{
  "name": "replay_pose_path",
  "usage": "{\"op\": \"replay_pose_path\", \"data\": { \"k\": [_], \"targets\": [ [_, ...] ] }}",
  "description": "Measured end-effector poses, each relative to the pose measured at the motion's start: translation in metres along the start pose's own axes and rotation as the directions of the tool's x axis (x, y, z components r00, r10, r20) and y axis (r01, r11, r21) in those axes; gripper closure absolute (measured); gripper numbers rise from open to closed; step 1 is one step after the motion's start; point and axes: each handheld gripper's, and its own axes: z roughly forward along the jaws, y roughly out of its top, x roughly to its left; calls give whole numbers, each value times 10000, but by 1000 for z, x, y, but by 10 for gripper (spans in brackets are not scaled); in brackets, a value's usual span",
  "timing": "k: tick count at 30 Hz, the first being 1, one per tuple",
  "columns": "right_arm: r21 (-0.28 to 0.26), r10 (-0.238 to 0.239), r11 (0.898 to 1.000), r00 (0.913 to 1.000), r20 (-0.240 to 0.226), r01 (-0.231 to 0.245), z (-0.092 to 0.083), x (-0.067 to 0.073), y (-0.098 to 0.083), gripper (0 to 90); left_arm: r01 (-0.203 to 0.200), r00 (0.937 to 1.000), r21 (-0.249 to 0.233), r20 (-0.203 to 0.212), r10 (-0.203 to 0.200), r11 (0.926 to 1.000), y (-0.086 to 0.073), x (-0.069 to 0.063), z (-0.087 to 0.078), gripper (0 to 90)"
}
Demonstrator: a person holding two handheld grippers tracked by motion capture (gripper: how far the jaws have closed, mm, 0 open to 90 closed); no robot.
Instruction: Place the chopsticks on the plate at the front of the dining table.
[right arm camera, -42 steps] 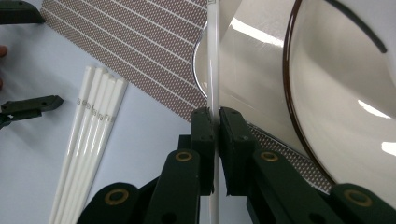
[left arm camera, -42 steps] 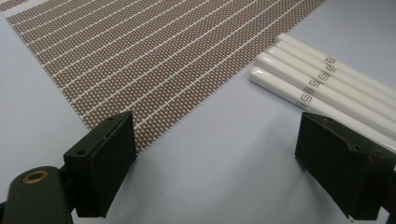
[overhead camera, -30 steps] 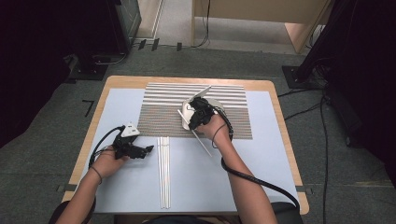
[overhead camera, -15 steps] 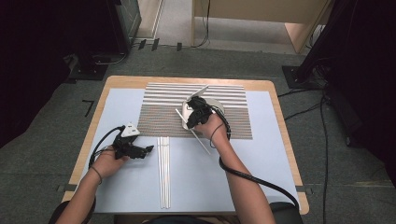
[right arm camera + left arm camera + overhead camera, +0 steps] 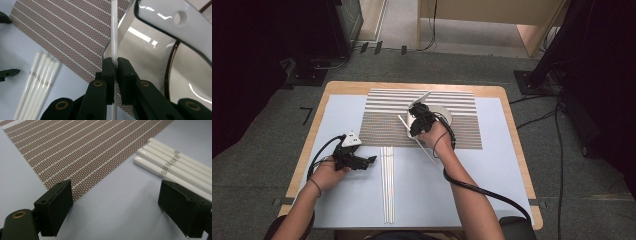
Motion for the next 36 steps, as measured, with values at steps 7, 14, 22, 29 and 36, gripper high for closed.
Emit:
{"op": "replay_pose_path", "data": {
  "k": [7,14,22,29,36],
  "targets": [
    [-5,-111,9999,9998,142,112,2,2,0,847,-3,10000,2,-2,3,10000,0,0,0,119],
    [-37,-222,9997,9987,455,224,4,6,1,843,-2,10000,0,-2,2,10000,0,0,0,119],
    [-65,-373,9993,9982,467,376,4,8,1,794,-2,10000,1,-4,2,10000,0,0,0,118],
    [-192,-282,9994,9987,420,290,-2,5,2,758,1,10000,2,-1,-1,10000,0,0,0,119],
    [-338,-194,9992,9996,191,200,-6,4,1,750,3,10000,1,-1,-3,10000,0,0,0,118]
  ]
}}
